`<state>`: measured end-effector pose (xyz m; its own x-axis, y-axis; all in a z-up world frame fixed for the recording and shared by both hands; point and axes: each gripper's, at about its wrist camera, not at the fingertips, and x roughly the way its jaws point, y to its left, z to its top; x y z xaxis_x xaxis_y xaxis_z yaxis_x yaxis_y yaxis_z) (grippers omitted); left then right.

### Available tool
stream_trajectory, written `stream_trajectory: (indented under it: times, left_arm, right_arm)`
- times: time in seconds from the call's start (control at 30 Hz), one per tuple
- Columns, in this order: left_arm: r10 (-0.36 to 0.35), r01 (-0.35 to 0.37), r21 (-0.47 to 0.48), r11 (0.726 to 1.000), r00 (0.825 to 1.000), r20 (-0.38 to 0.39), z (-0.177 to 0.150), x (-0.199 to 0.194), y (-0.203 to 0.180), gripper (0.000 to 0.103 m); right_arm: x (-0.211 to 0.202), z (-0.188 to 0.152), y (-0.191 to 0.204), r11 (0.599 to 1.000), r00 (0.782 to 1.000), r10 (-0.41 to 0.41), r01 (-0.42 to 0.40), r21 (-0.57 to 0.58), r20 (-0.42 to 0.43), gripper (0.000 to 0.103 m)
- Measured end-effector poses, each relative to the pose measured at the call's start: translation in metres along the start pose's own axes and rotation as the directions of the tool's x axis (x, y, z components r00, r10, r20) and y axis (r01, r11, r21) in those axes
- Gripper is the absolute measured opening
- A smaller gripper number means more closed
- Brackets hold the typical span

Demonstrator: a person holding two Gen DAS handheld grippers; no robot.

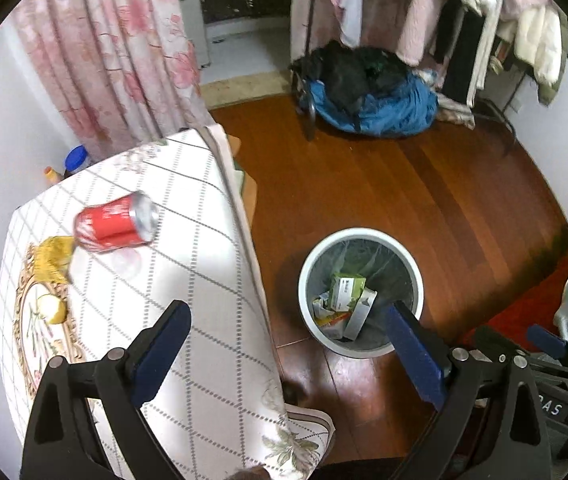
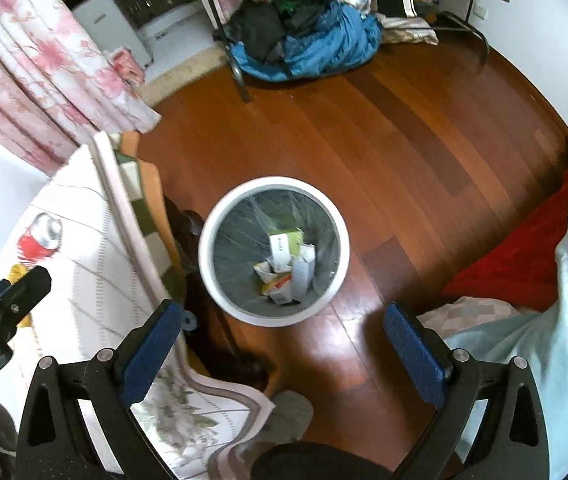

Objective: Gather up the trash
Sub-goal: 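Move both tools back toward the table, then grasp the lemon peel with the left tool while the right tool grasps the red cola can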

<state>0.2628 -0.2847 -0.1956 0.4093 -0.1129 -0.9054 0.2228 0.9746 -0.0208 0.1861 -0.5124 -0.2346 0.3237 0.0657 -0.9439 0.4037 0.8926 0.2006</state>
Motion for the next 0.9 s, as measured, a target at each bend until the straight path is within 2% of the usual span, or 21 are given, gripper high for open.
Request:
stream_trajectory:
  times: [0.07, 0.17, 0.27, 0.37, 0.4, 0.53, 0.57, 0.67, 0.7, 0.8, 0.83, 0.9]
  left_arm:
    - [-0.006, 0.006, -0.025, 1.0, 1.0, 0.026, 0.001, -0.012, 0.014, 0.099]
    - [0.029, -0.024, -0.078, 0.997, 0.997, 0.07, 0.004, -0.031, 0.049, 0.099]
    - [0.105, -0.089, -0.16, 0.983, 0.99, 0.096, 0.001, -0.041, 0.1, 0.099]
    - [0.227, -0.201, -0.249, 0.947, 0.971, 0.08, -0.007, -0.037, 0.158, 0.099]
    - [0.269, -0.244, -0.286, 0.927, 0.962, 0.051, -0.012, -0.029, 0.183, 0.099]
    - [0.336, -0.332, -0.403, 0.853, 0.94, -0.063, -0.038, 0.001, 0.255, 0.099]
    - [0.34, -0.347, -0.434, 0.831, 0.935, -0.097, -0.047, 0.012, 0.275, 0.099]
    - [0.325, -0.361, -0.495, 0.791, 0.932, -0.161, -0.068, 0.033, 0.312, 0.099]
    - [0.316, -0.363, -0.514, 0.777, 0.931, -0.18, -0.076, 0.041, 0.324, 0.099]
    - [0.297, -0.365, -0.537, 0.761, 0.931, -0.213, -0.091, 0.057, 0.347, 0.099]
    - [0.295, -0.367, -0.537, 0.759, 0.93, -0.219, -0.094, 0.06, 0.352, 0.099]
    - [0.284, -0.361, -0.54, 0.76, 0.932, -0.224, -0.098, 0.067, 0.36, 0.099]
  right_arm:
    - [-0.016, 0.001, 0.014, 1.0, 0.999, 0.025, -0.024, -0.018, 0.021, 0.102]
    - [-0.033, 0.005, 0.046, 0.996, 0.997, 0.062, -0.059, -0.074, 0.045, 0.102]
    - [-0.034, 0.01, 0.1, 0.977, 0.994, 0.108, -0.101, -0.186, 0.029, 0.102]
    - [-0.02, 0.015, 0.164, 0.94, 0.993, 0.121, -0.117, -0.32, -0.007, 0.102]
    - [-0.013, 0.016, 0.189, 0.92, 0.992, 0.128, -0.127, -0.37, -0.022, 0.102]
    - [0.029, 0.022, 0.29, 0.816, 0.991, 0.1, -0.133, -0.563, -0.091, 0.102]
    - [0.041, 0.023, 0.317, 0.782, 0.991, 0.082, -0.127, -0.61, -0.102, 0.102]
    - [0.079, 0.025, 0.382, 0.682, 0.99, 0.032, -0.124, -0.721, -0.141, 0.102]
    - [0.089, 0.024, 0.395, 0.661, 0.99, 0.014, -0.116, -0.741, -0.142, 0.102]
    - [0.125, 0.022, 0.433, 0.564, 0.989, -0.051, -0.088, -0.821, -0.141, 0.102]
    - [0.137, 0.021, 0.446, 0.521, 0.988, -0.074, -0.077, -0.85, -0.136, 0.102]
    - [0.156, 0.02, 0.462, 0.463, 0.984, -0.121, -0.059, -0.884, -0.129, 0.102]
